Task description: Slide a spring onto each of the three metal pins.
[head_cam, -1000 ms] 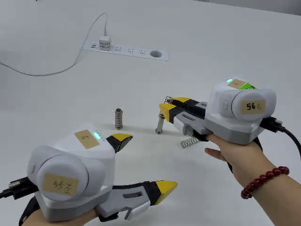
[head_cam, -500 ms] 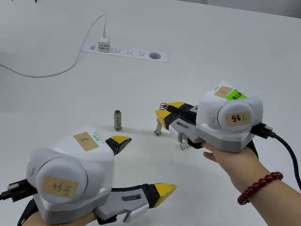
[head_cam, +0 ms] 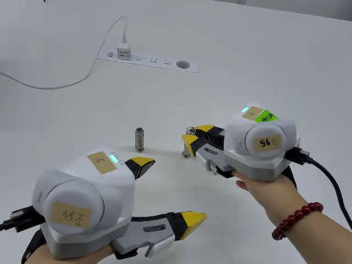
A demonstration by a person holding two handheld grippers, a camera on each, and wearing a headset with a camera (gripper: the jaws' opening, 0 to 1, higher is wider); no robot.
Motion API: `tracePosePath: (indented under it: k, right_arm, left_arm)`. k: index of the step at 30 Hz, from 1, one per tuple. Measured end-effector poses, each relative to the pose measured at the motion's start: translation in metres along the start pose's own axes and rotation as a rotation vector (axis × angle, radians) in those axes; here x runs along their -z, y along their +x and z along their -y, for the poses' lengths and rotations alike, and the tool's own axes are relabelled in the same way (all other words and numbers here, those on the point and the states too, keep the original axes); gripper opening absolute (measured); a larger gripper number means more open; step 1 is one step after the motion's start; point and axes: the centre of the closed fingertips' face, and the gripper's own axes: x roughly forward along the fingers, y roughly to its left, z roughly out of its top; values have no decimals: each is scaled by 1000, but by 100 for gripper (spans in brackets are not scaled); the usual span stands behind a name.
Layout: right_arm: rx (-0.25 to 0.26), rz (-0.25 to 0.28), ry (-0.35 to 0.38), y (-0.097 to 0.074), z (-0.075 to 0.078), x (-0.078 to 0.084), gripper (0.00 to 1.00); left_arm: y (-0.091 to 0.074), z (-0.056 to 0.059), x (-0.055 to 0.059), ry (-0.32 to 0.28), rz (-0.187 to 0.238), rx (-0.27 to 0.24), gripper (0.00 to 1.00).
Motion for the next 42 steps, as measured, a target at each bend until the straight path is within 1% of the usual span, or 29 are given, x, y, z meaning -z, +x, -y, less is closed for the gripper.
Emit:
tracePosePath:
  k: [7, 17, 18, 25, 26, 28, 30, 32, 34, 37, 38, 40, 42]
  right_arm:
    - [0, -20, 15, 3, 0, 8, 12]
    - [-3, -64, 26, 6, 0, 22, 12]
    - [0, -53, 28, 6, 0, 20, 12]
    - [-3, -57, 41, 5, 0, 21, 12]
    - [-2, -65, 35, 5, 0, 22, 13]
    - [-8, -69, 43, 4, -1, 23, 16]
    - [-14, -65, 52, 3, -3, 23, 19]
    - [-7, -56, 57, 1, -2, 20, 19]
    - [-6, -35, 90, -2, -1, 14, 23]
    - [-8, -21, 100, -8, -1, 7, 25]
    - [-9, -13, 121, -10, 0, 4, 27]
    - [-8, -9, 148, -15, 1, 2, 30]
    - [-8, -9, 152, -18, 2, 0, 33]
  left_arm:
    - [-1, -1, 0, 2, -2, -3, 72]
    - [-1, -1, 1, 4, -6, -5, 72]
    - [-1, -1, 1, 4, -6, -6, 72]
    - [-1, -2, 2, 3, -9, -8, 71]
    - [-1, -2, 2, 3, -9, -9, 71]
    - [-1, -2, 2, 5, -9, -9, 71]
    - [-2, -2, 1, 7, -5, -12, 71]
    - [-2, -3, 1, 7, -4, -16, 71]
    - [-2, -4, 1, 5, -4, -19, 71]
    - [-2, -4, 0, 6, -1, -22, 71]
    - [-2, -4, -1, 6, 0, -22, 71]
    - [-2, -3, -1, 5, -1, -23, 71]
    - [-2, -3, -2, 12, -2, -26, 71]
